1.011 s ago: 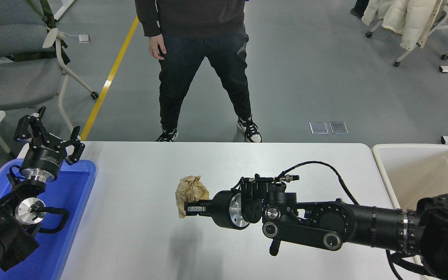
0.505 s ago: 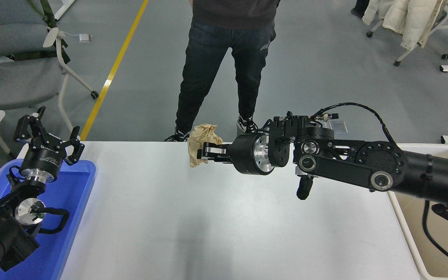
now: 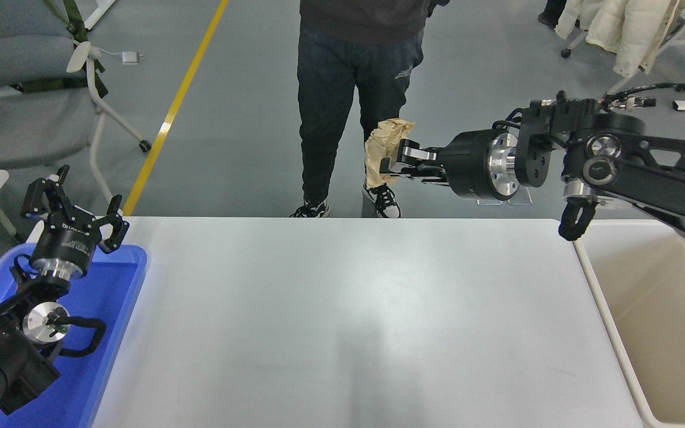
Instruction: Clean the table surface
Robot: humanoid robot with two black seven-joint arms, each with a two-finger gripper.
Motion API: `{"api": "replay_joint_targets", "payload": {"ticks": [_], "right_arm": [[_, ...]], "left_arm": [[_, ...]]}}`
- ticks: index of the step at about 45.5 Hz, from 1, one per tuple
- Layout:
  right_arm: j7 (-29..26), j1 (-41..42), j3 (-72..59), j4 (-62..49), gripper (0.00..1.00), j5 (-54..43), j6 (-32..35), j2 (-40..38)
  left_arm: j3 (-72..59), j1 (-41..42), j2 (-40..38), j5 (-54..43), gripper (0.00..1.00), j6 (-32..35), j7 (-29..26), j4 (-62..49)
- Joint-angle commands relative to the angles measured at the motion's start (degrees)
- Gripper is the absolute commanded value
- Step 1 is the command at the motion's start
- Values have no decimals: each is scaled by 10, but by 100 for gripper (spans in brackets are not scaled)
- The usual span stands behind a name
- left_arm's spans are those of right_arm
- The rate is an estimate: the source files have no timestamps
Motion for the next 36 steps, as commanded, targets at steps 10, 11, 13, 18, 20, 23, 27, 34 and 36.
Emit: {"api": "replay_joint_targets", "payload": {"ticks": [10,11,13,18,20,23,27,34,36], "right_arm": [[32,-66,59,-3,0,23,29,-219],[40,-69,59,-6,0,25,30,-231],[57,-77,58,-10,0,27,30,-253],[99,-108,51,-31,0,29,30,-286],[110,-123,52,-34,0,29,30,-299],[125,-135,51,-42,0,29,30,-312],[145,-155,50,-70,0,34,30,-320],[189,-191,45,-150,0,46,32,-318],[206,-204,42,-168,0,46,32,-317]], "left_arm": [[0,0,0,0,100,1,0,-1],[0,0,0,0,100,1,0,-1],[0,0,0,0,100,1,0,-1],[0,0,0,0,100,1,0,-1],[0,0,0,0,100,1,0,0],[0,0,0,0,100,1,0,0],[0,0,0,0,100,2,0,-1],[0,0,0,0,100,2,0,0],[0,0,0,0,100,2,0,0]]}}
